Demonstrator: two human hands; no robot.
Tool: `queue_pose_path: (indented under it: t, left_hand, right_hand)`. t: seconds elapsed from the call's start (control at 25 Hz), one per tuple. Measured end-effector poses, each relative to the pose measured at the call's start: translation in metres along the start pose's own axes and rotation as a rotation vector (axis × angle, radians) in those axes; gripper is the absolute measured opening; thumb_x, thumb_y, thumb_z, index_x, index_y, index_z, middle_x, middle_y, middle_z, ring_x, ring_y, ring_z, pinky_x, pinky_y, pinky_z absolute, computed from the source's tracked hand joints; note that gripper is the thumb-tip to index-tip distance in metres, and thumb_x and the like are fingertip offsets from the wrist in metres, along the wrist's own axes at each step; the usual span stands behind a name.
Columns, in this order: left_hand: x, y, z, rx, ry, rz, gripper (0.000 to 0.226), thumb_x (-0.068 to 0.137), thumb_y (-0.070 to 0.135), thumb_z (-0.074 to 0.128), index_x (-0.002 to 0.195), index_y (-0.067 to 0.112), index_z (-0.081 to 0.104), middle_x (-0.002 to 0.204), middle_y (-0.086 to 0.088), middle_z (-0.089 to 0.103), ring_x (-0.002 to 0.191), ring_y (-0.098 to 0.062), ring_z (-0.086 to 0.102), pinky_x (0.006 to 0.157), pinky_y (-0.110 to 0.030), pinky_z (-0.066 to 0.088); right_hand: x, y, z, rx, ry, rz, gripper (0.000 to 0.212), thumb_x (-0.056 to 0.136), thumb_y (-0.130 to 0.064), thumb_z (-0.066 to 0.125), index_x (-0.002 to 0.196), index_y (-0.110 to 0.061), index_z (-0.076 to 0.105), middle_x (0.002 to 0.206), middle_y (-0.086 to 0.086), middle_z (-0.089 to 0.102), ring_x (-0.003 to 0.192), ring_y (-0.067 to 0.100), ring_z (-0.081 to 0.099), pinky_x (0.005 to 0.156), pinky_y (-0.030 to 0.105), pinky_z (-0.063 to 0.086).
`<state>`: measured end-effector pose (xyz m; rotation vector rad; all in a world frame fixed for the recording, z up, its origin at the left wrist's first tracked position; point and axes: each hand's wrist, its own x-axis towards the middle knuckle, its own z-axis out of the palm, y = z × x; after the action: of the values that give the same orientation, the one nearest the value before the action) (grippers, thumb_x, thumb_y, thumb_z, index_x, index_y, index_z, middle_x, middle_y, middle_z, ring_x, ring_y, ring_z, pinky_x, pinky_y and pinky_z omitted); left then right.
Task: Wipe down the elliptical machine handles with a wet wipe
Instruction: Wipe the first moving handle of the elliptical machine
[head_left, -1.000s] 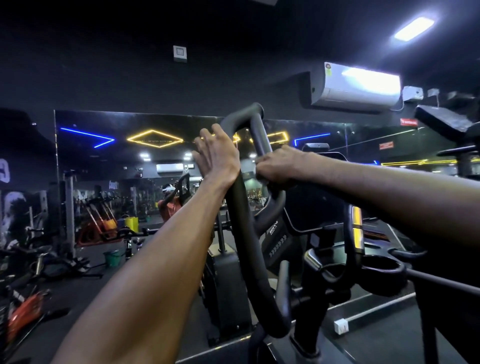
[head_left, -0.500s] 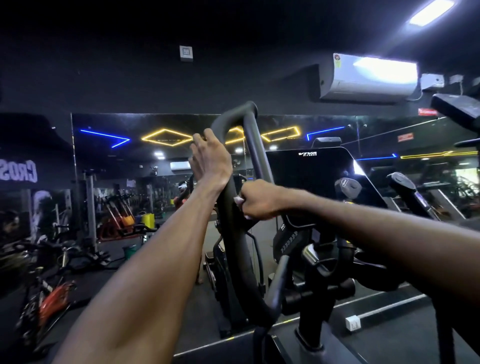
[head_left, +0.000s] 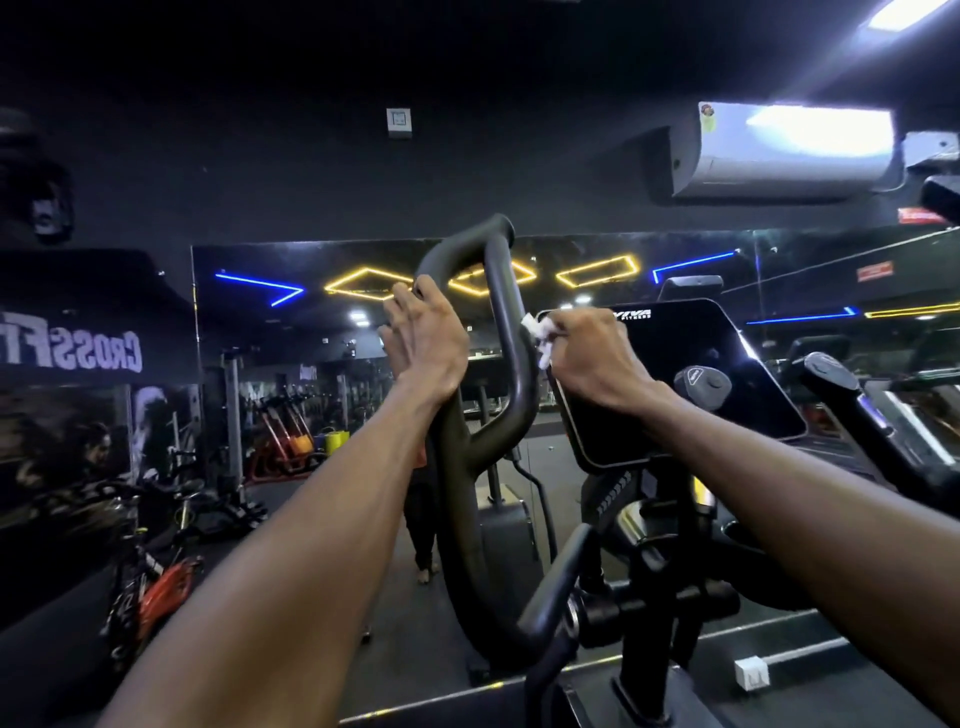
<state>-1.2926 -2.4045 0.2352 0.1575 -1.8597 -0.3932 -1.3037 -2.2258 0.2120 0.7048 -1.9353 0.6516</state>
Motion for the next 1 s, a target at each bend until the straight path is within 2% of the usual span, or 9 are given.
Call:
queue_pose_path:
  t: [0.12, 0.2, 0.32, 0.4, 0.56, 0.64, 0.76, 0.88, 1.0]
  left_hand:
    - [0.010, 0.005, 0.005, -0.037, -0.032, -0.035, 0.034, 0.093, 0.010, 0.038, 0.127, 0.008, 0.034, 0.136, -0.020, 0.034, 0.125, -0.036, 0.035, 0.102, -0.048, 0.037]
    - [0.018, 0.006, 0.008, 0.009, -0.081, -0.006, 0.048, 0.091, 0.008, 0.042, 0.135, 0.006, 0.025, 0.140, -0.024, 0.029, 0.131, -0.042, 0.030, 0.107, -0.053, 0.034]
    - [0.035, 0.012, 0.012, 0.020, -0.114, 0.023, 0.050, 0.090, 0.010, 0.045, 0.134, 0.008, 0.022, 0.136, -0.022, 0.028, 0.127, -0.041, 0.030, 0.102, -0.050, 0.032]
    - [0.041, 0.017, 0.013, 0.012, -0.130, 0.035, 0.045, 0.091, 0.012, 0.044, 0.131, 0.009, 0.023, 0.133, -0.021, 0.029, 0.122, -0.040, 0.031, 0.096, -0.050, 0.034]
    - [0.046, 0.015, 0.020, 0.101, -0.118, 0.079, 0.046, 0.090, 0.016, 0.044, 0.129, 0.013, 0.020, 0.130, -0.020, 0.029, 0.118, -0.042, 0.034, 0.091, -0.054, 0.038]
    - [0.047, 0.012, 0.022, 0.108, -0.132, 0.070, 0.051, 0.091, 0.015, 0.042, 0.135, 0.012, 0.017, 0.138, -0.022, 0.026, 0.125, -0.045, 0.031, 0.096, -0.058, 0.037]
    - [0.046, 0.013, 0.024, 0.135, -0.156, 0.058, 0.058, 0.093, 0.011, 0.039, 0.143, 0.009, 0.012, 0.148, -0.027, 0.020, 0.134, -0.051, 0.024, 0.104, -0.061, 0.033]
    - [0.046, 0.014, 0.023, 0.161, -0.120, 0.065, 0.052, 0.092, 0.012, 0.037, 0.139, 0.009, 0.016, 0.143, -0.026, 0.025, 0.129, -0.049, 0.031, 0.098, -0.061, 0.037]
    - [0.043, 0.014, 0.021, 0.216, -0.086, 0.095, 0.050, 0.091, 0.016, 0.039, 0.137, 0.010, 0.019, 0.136, -0.024, 0.030, 0.119, -0.046, 0.038, 0.090, -0.059, 0.042]
  right_hand:
    - [0.024, 0.003, 0.011, 0.216, 0.014, 0.374, 0.014, 0.085, -0.004, 0.052, 0.075, -0.007, 0.061, 0.069, 0.003, 0.056, 0.060, 0.008, 0.048, 0.054, 0.028, 0.043]
    - [0.039, 0.001, 0.027, 0.381, -0.038, 0.534, 0.014, 0.086, -0.015, 0.058, 0.077, -0.006, 0.064, 0.070, 0.004, 0.061, 0.064, 0.015, 0.057, 0.054, 0.026, 0.046]
    - [0.080, 0.002, 0.044, 0.705, 0.098, 0.688, 0.019, 0.079, -0.026, 0.065, 0.073, -0.008, 0.067, 0.071, 0.006, 0.063, 0.073, 0.026, 0.065, 0.061, 0.029, 0.049]
    - [0.101, 0.003, 0.050, 0.855, 0.080, 0.685, 0.014, 0.081, -0.015, 0.061, 0.068, -0.009, 0.060, 0.066, 0.006, 0.060, 0.068, 0.028, 0.065, 0.057, 0.030, 0.048]
    - [0.098, 0.001, 0.051, 0.896, -0.087, 0.630, 0.028, 0.093, -0.008, 0.047, 0.066, -0.012, 0.053, 0.060, 0.004, 0.048, 0.045, 0.012, 0.049, 0.046, 0.022, 0.039]
    - [0.107, 0.005, 0.047, 1.006, -0.033, 0.650, 0.033, 0.089, 0.003, 0.047, 0.059, -0.010, 0.051, 0.056, 0.005, 0.044, 0.034, 0.009, 0.042, 0.036, 0.016, 0.031]
    - [0.153, 0.007, 0.041, 1.206, 0.088, 0.690, 0.030, 0.078, 0.011, 0.041, 0.055, -0.008, 0.049, 0.057, 0.011, 0.044, 0.046, 0.020, 0.044, 0.052, 0.027, 0.036]
    - [0.174, -0.005, 0.045, 1.204, -0.019, 0.663, 0.019, 0.091, -0.008, 0.044, 0.075, -0.009, 0.052, 0.066, 0.012, 0.052, 0.061, 0.026, 0.056, 0.069, 0.035, 0.052]
    - [0.161, 0.001, 0.059, 1.179, -0.127, 0.669, 0.026, 0.094, -0.016, 0.044, 0.103, 0.001, 0.060, 0.095, 0.023, 0.065, 0.090, 0.039, 0.068, 0.082, 0.059, 0.056]
